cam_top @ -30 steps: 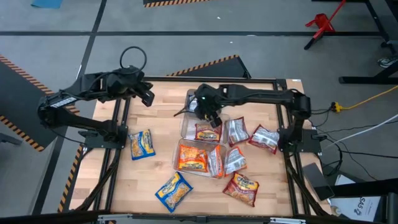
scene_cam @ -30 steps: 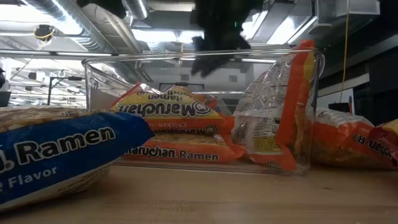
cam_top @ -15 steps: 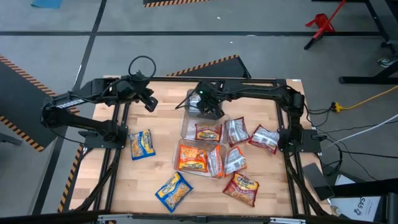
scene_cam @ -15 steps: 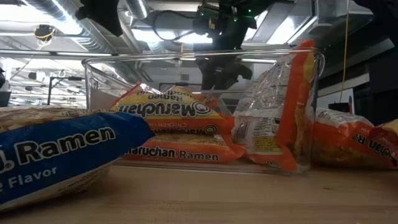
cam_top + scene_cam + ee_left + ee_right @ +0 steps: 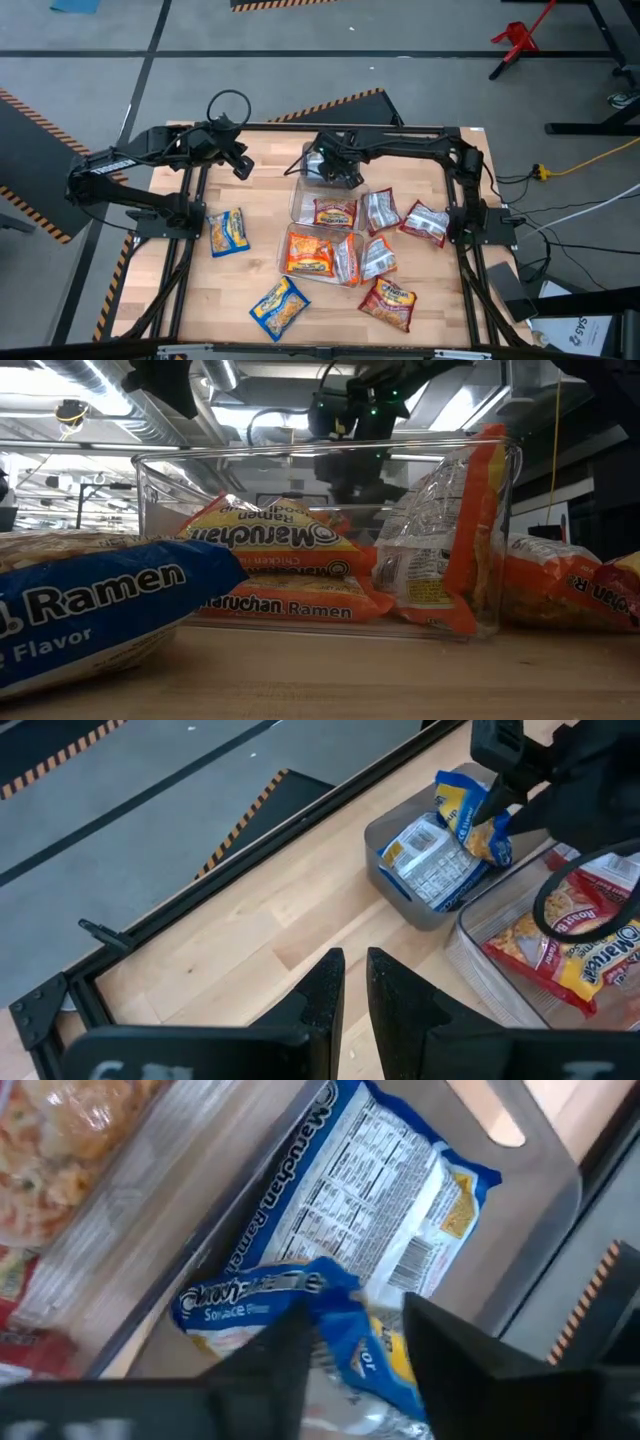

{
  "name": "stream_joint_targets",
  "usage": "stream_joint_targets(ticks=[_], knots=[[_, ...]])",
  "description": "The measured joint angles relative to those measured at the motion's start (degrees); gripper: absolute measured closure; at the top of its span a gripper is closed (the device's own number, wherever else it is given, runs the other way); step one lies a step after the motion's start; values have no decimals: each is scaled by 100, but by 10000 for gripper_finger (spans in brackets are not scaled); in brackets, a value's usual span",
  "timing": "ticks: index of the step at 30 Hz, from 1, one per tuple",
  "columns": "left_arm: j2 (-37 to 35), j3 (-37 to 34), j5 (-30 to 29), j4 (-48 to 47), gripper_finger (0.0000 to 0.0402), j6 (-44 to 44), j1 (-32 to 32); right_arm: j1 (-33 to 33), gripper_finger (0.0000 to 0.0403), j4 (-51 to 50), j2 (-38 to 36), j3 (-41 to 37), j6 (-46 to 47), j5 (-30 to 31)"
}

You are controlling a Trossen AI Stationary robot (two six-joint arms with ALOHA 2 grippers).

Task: Sort Maruchan noodles
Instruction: Put the middle left blue noddle pack into the black bin

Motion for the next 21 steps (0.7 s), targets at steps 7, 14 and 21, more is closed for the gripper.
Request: stream_joint_targets(ticks=[7, 14, 21], knots=[[2, -3, -129, 51, 362, 0, 0, 15, 391, -498, -72, -2, 183, 207], [2, -4, -180, 436, 362, 163, 4, 112, 401, -616, -508, -7, 860, 123], [13, -1007, 196, 2359, 362, 622, 71, 101, 402, -832, -783, -4, 1478, -78]])
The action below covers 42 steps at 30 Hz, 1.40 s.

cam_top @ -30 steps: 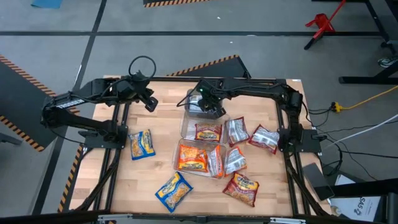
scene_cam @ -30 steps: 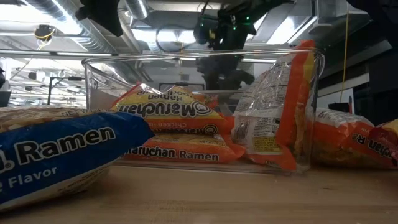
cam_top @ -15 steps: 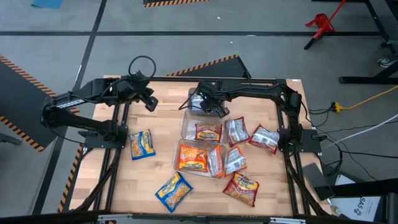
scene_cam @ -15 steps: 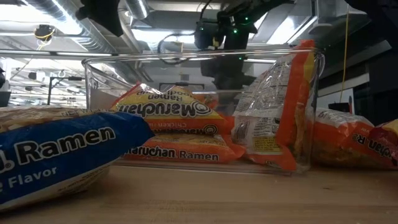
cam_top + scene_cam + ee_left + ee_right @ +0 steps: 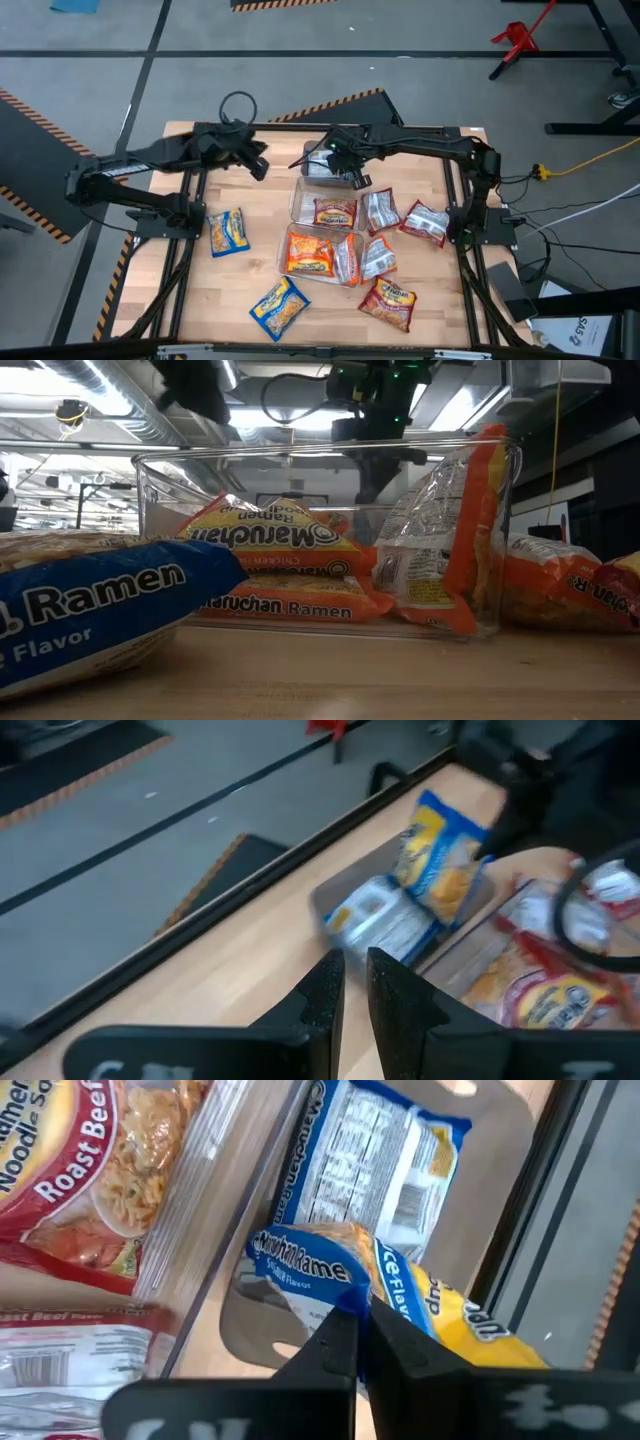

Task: Sort Maruchan noodles
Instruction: Put the middle left blue noddle pack into the black bin

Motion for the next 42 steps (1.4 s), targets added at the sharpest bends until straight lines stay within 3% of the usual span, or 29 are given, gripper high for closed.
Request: stream_joint_targets(ticks=[5, 9, 13, 22, 29, 36, 42], knots=[[307, -928, 567, 1832, 366, 405, 515, 0, 403, -38, 0, 0, 183, -53], [798, -1148, 1395, 2965, 385, 773, 1077, 0, 403, -47, 0, 0, 337, -140], [1511, -1153, 2198, 3524, 399, 1167, 1552, 0, 403, -75, 0, 0, 361, -142], [2891, -1155, 4651, 4627, 401, 1173, 2314, 9, 403, -71, 0, 0, 428, -176], [3530, -588, 4766, 4027, 401, 1460, 2168, 9, 403, -32, 0, 0, 428, -393], [3884, 245, 3499, 2685, 401, 2148, 1778, 9, 403, -31, 0, 0, 428, -443], [4045, 336, 3238, 2094, 401, 2194, 1760, 9, 403, -209, 1, 0, 485, -443]])
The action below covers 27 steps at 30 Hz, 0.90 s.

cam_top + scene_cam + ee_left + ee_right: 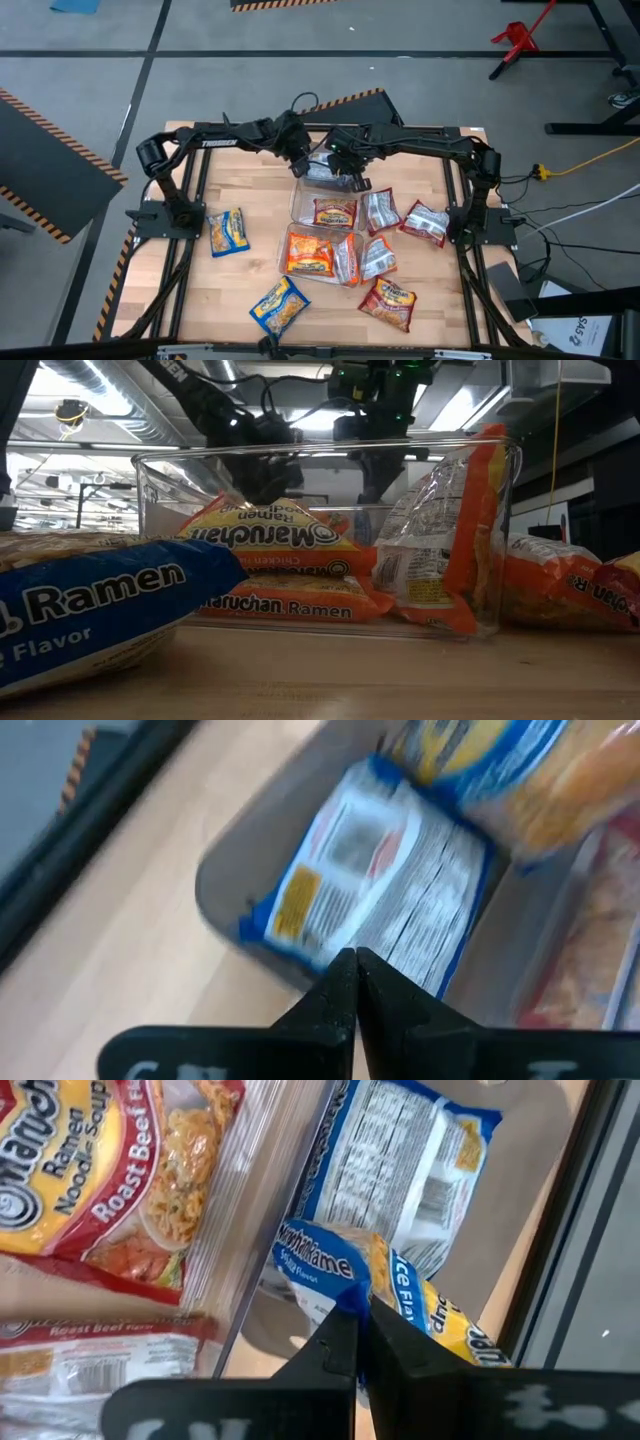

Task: Sort Maruchan noodles
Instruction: Put the middle left blue noddle pack into the black bin

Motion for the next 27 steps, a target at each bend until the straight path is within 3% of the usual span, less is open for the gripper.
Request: stream_joint_targets(ticks=[15, 27], knots=[[13, 24, -329, -901, 401, 10, -73, 0, 403, -736, 2, 0, 298, 0], [-170, -13, -354, -1032, 401, -8, -104, -76, 403, -524, 2, 0, 317, 0]])
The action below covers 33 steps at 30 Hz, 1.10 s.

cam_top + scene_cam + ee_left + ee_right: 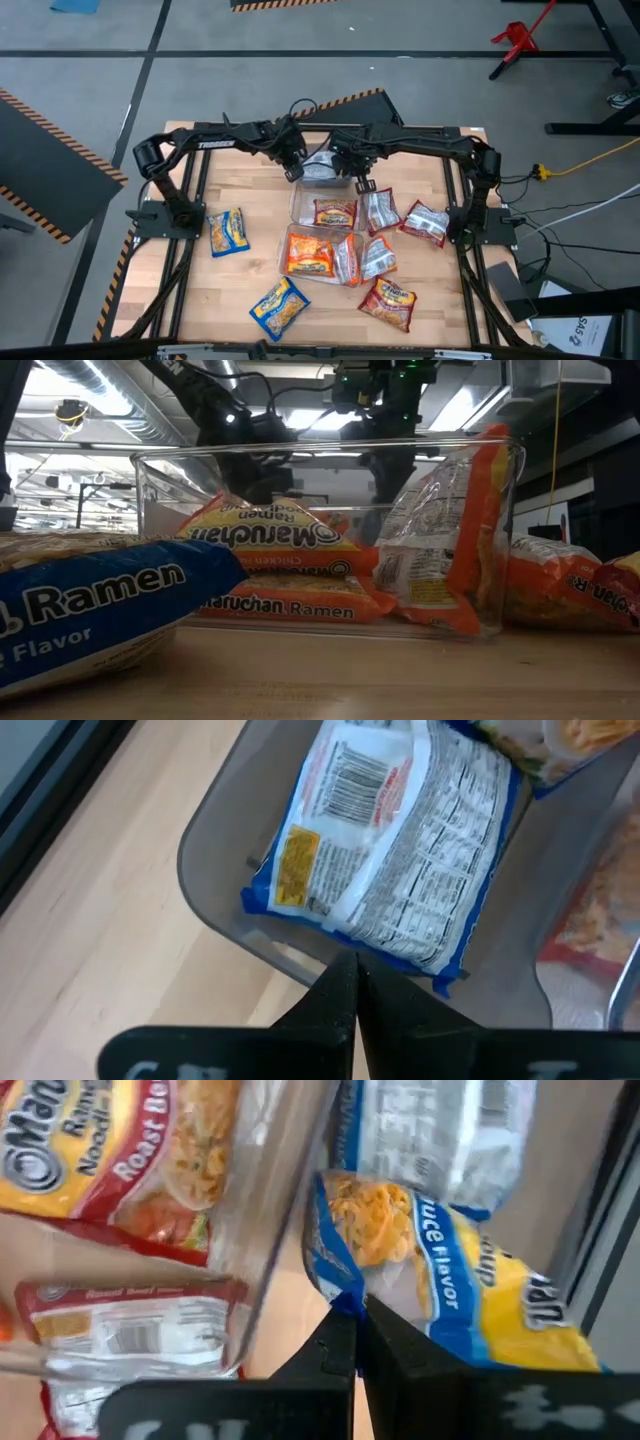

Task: Sort Maruchan noodles
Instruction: Put the middle left blue noddle pack into the black bin, then put the top blue noodle pack into the black bin

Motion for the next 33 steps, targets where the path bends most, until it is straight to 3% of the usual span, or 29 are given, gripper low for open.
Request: stream_joint_targets(ticks=[20, 33], knots=[[-66, -4, -110, 67, 401, 45, 2, -302, 397, 289, 2, -2, 83, -855], [-270, -2, -28, -126, 401, 36, 2, -384, 283, 92, 2, -2, -16, -702]])
